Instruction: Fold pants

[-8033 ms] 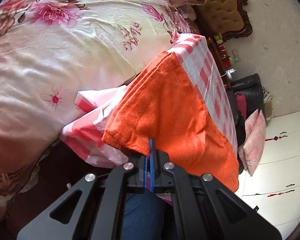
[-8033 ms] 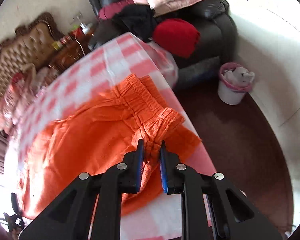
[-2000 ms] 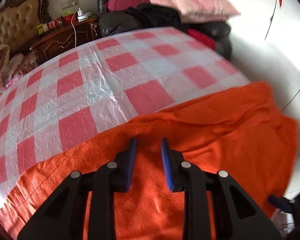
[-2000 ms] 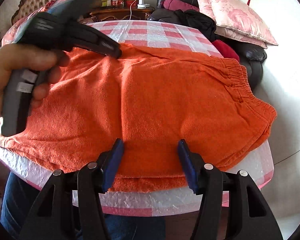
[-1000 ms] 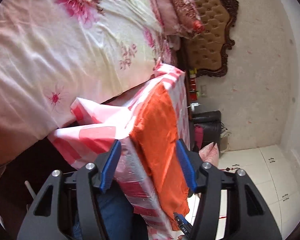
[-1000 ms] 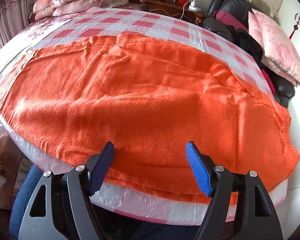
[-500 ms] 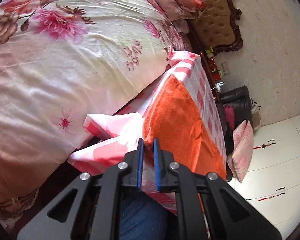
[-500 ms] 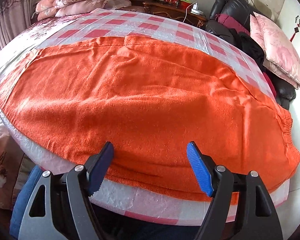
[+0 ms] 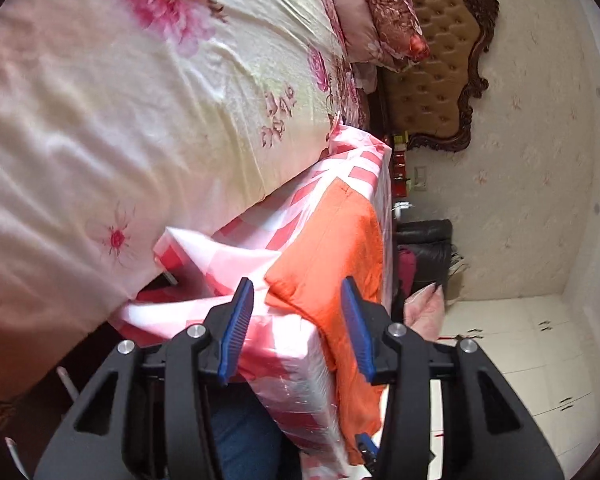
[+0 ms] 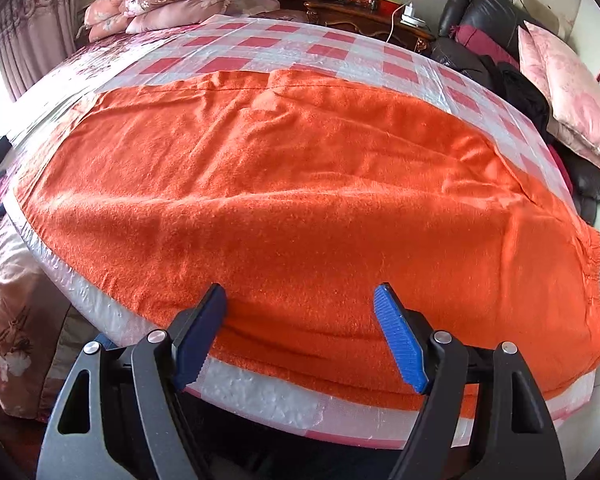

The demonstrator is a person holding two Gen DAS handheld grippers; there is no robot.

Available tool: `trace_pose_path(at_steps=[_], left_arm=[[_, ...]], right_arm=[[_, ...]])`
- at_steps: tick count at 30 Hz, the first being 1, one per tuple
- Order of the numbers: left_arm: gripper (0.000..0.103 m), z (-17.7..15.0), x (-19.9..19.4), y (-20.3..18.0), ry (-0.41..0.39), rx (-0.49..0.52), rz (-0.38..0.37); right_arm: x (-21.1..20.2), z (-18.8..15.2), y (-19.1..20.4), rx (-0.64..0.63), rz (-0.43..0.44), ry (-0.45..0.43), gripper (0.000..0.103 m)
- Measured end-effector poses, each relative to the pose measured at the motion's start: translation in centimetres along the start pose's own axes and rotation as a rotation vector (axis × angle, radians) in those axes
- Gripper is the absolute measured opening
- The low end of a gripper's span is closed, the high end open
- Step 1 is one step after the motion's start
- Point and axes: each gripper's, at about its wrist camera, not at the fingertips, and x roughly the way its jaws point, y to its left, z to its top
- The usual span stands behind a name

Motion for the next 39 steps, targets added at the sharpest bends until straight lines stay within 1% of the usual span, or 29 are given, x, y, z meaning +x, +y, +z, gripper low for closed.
trace_pose_path(at_steps=[2, 4, 5, 6, 7, 8, 10, 11, 12, 14, 18, 20, 23, 24, 26, 29, 33, 34, 36, 39], left_arm=[[0.045, -0.2, 0.7, 1.0, 0.026, -0.037, -0.047], [0.045, -0.3, 1.4, 1.7, 0.049, -0.073, -0.115], [0.045, -0.3, 1.6, 2.0, 0.049, -0.090, -0.134], [0.044, -0.1, 2.0, 2.4, 0.051, -0.115, -0.169], [0.044, 0.0, 2.4, 2.6, 0.062, -0.132, -0.194], [0.044, 0.1, 2.8, 2.6, 0.074, -0.143, -0.199], [0.034, 0.1, 3.5, 2.6, 0.094, -0.164, -0.213], [0.029, 0.1, 3.6, 2.3, 0.087, -0.152, -0.201], [0.021, 0.2, 3.5, 2.1, 0.074, -0.142, -0.194], [0.019, 0.3, 3.2, 1.7, 0.058, -0.135, -0.185], [0.015, 0.3, 2.4, 0.0, 0.022, -0.069, -0.102], [0.011, 0.2, 1.6, -1.6, -0.017, -0.008, -0.030], [0.010, 0.1, 0.9, -3.6, -0.050, 0.067, 0.027], [0.010, 0.0, 0.8, -4.7, -0.060, 0.100, 0.043], [0.010, -0.1, 0.6, -6.0, -0.077, 0.138, 0.072], [0.010, -0.4, 0.5, -7.6, -0.097, 0.181, 0.097], [0.010, -0.9, 0.5, -9.8, -0.121, 0.251, 0.174], [0.010, -1.1, 0.6, -10.4, -0.127, 0.274, 0.200], [0.010, -1.6, 0.7, -11.7, -0.142, 0.336, 0.277], [0.010, -2.8, 1.1, -14.2, -0.168, 0.450, 0.393]], right_arm=[[-0.1, -0.1, 0.1, -0.003, -0.004, -0.004, 0.074], [-0.4, -0.1, 0.2, -0.008, -0.015, -0.013, 0.074], [-0.7, -0.1, 0.2, -0.005, -0.017, -0.023, 0.074], [-1.0, -0.1, 0.2, -0.002, -0.012, -0.036, 0.074], [-1.6, 0.1, 0.2, 0.004, -0.001, -0.057, 0.074], [-1.9, 0.2, 0.2, 0.007, 0.007, -0.073, 0.074], [-2.8, 0.8, 0.6, 0.011, 0.030, -0.114, 0.074], [-3.1, 1.1, 0.9, 0.010, 0.046, -0.132, 0.074], [-3.3, 1.5, 1.3, 0.012, 0.060, -0.147, 0.074], [-3.2, 2.2, 2.0, 0.014, 0.074, -0.163, 0.074], [-1.6, 3.2, 3.2, 0.014, 0.039, -0.127, 0.073], [-0.7, 3.2, 3.1, 0.038, 0.026, -0.091, 0.073], [0.9, 2.7, 2.8, 0.028, -0.006, -0.028, 0.073], [1.2, 2.6, 2.7, 0.030, -0.009, -0.019, 0.073], [1.4, 2.2, 2.2, 0.051, 0.008, -0.016, 0.075], [1.4, 2.2, 2.1, 0.051, 0.011, -0.014, 0.075], [1.4, 2.1, 1.9, 0.066, 0.025, -0.013, 0.075], [1.4, 2.1, 1.8, 0.069, 0.030, -0.015, 0.075], [1.3, 2.0, 1.6, 0.075, 0.038, -0.016, 0.075], [1.0, 2.0, 1.2, 0.092, 0.055, -0.020, 0.075]])
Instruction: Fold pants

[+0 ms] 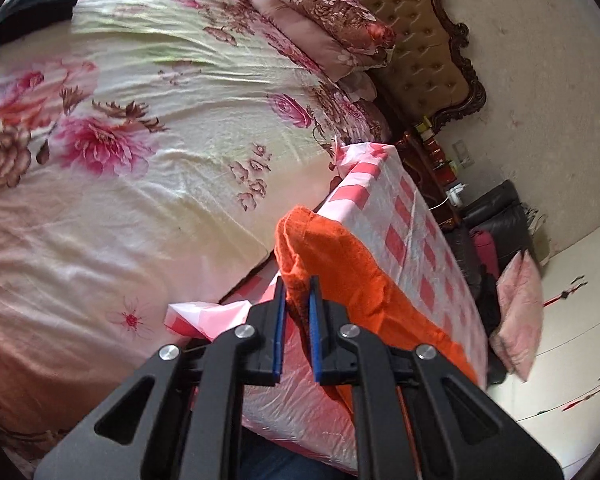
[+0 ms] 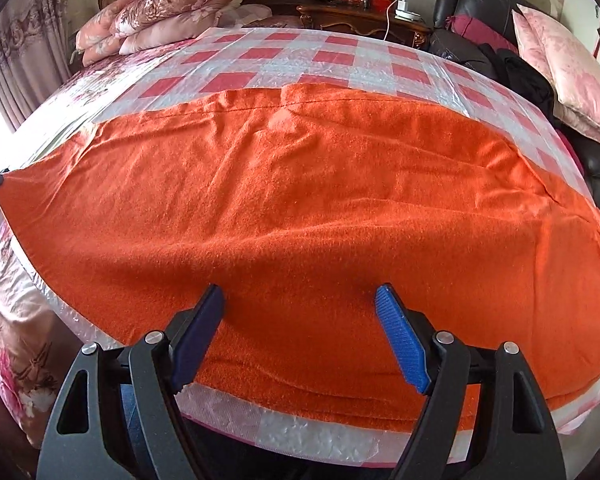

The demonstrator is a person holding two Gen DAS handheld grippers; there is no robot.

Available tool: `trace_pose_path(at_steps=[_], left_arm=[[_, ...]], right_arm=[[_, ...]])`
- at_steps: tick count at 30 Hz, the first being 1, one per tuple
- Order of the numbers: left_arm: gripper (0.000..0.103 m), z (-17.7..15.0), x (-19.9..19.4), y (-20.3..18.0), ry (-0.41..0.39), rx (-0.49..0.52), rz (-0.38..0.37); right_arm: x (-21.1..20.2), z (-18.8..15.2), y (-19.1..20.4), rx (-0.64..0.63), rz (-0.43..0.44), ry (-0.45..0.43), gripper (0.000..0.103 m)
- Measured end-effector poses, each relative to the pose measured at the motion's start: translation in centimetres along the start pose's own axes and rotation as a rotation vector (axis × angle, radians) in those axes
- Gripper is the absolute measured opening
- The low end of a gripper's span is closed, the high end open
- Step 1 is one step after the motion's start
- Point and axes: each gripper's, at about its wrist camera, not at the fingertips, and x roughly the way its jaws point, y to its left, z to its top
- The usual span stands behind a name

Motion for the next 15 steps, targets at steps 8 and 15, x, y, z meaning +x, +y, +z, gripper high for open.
trace_pose_path(at_steps=[8, 15], left_arm=[[0.010, -4.0, 0.0, -13.4, -0.122, 0.520, 0.282], [0.010, -20.5, 1.4, -26.8, -0.251, 1.103, 0.152]], right_arm=[[-1.9, 0.1, -2.5, 0.082, 0.059, -0.021, 0.075], [-3.9, 0.2, -9.4, 0.296, 0.183, -0.037, 0.076]])
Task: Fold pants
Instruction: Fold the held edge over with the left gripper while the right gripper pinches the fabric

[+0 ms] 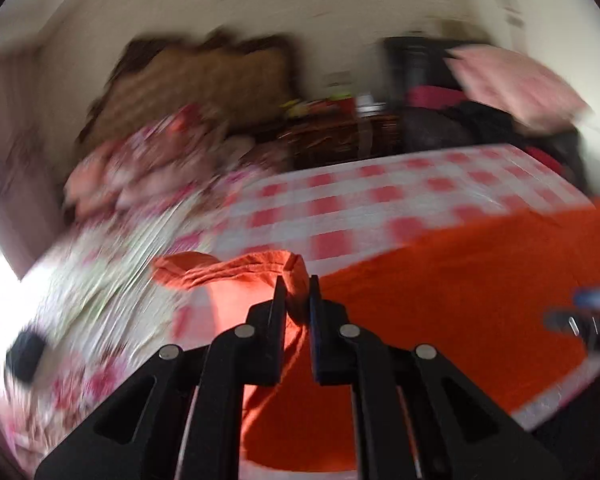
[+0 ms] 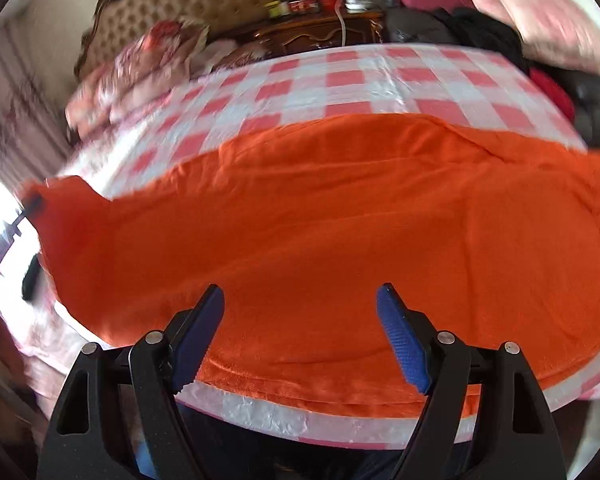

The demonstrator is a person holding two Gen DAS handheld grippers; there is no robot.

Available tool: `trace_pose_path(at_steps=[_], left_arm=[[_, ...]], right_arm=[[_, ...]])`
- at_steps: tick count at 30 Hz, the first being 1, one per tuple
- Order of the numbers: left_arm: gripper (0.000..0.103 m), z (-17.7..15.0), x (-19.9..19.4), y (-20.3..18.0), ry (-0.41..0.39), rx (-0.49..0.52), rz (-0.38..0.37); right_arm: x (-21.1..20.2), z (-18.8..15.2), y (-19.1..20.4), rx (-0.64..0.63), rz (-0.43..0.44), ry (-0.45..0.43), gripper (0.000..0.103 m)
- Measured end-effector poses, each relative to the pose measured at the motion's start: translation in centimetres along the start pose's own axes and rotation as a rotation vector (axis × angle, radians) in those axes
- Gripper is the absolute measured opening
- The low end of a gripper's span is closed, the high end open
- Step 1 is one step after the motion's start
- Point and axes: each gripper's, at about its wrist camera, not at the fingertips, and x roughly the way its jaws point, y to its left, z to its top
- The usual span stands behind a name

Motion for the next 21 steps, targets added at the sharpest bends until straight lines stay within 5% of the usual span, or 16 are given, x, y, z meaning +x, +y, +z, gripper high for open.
trace_pose_path(at_steps=[6, 13, 21], left_arm=[[0.010, -6.0, 1.0, -10.8, -0.010, 0.211, -0.110], [0.010, -6.5, 1.0, -9.5, -0.048, 0.166, -0.074], [0.010, -6.3, -0.1, -8.9, -0.079, 0.154, -0.066]], right_arm=[[-0.3, 0.8, -2.8, 0.108, 0.122, 0.037, 0.076], [2.8, 3.0, -0.4, 0.128, 0.335, 0.180, 0.076], [8.4, 7.0, 5.1, 0.053, 0.343, 0.306, 0.077]])
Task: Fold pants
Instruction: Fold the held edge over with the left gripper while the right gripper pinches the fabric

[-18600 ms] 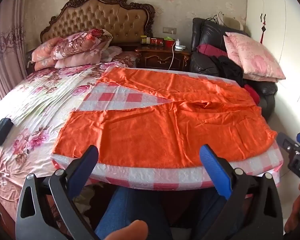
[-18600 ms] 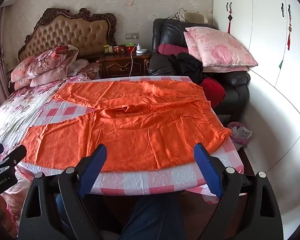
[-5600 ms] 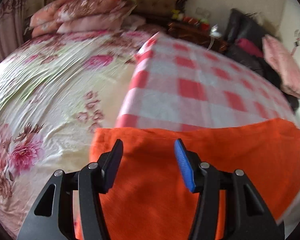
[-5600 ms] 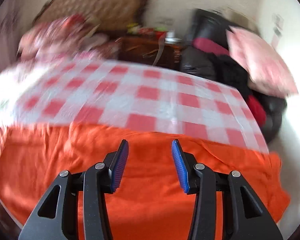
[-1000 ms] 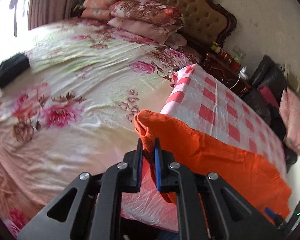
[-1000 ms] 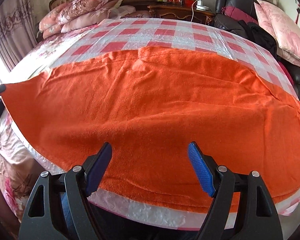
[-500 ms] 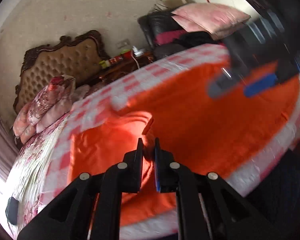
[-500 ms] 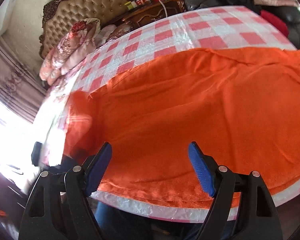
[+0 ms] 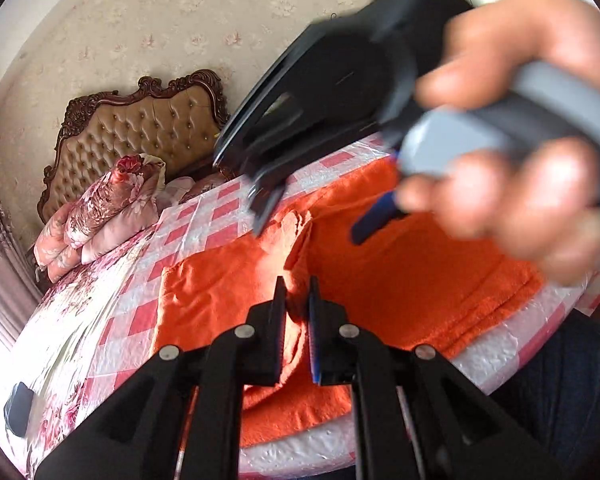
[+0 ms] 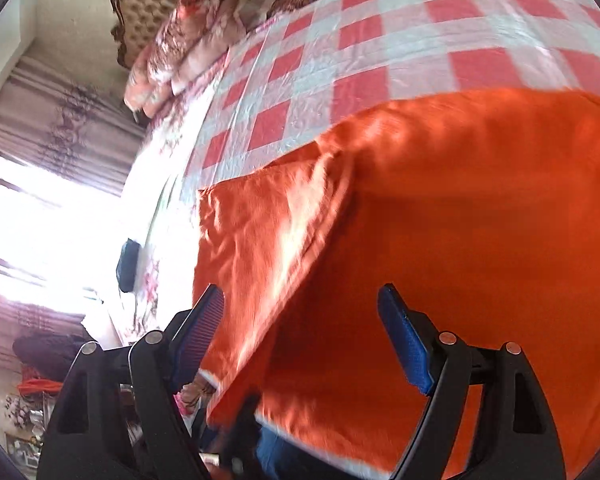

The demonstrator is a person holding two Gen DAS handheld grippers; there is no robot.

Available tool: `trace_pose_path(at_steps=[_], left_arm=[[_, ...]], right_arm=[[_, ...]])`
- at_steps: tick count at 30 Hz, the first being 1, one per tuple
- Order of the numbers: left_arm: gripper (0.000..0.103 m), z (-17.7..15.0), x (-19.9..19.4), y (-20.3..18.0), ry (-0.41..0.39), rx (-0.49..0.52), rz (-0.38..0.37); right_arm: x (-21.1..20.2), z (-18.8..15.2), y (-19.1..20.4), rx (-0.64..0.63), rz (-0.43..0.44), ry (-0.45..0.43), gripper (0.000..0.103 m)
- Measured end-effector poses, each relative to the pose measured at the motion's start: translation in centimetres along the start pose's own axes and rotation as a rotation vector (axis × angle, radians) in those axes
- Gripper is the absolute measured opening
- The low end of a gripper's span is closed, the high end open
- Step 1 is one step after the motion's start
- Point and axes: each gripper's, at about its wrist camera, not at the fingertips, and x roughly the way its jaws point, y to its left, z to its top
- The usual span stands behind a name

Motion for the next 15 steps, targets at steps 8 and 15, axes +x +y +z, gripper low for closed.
trace_pose_path(at_steps=[8, 15], left_arm=[[0.010, 0.5, -1.0, -2.0, -0.031, 0.066, 0.017], [0.010, 2.3, -1.5, -7.1, -0.071, 0.153, -0.049]], right_arm=[[1.2, 2.8, 2.5, -0.127, -0.044, -0.048, 0.008], [-3.1, 1.7, 0.2, -0.172, -0.139, -0.123, 0.008]])
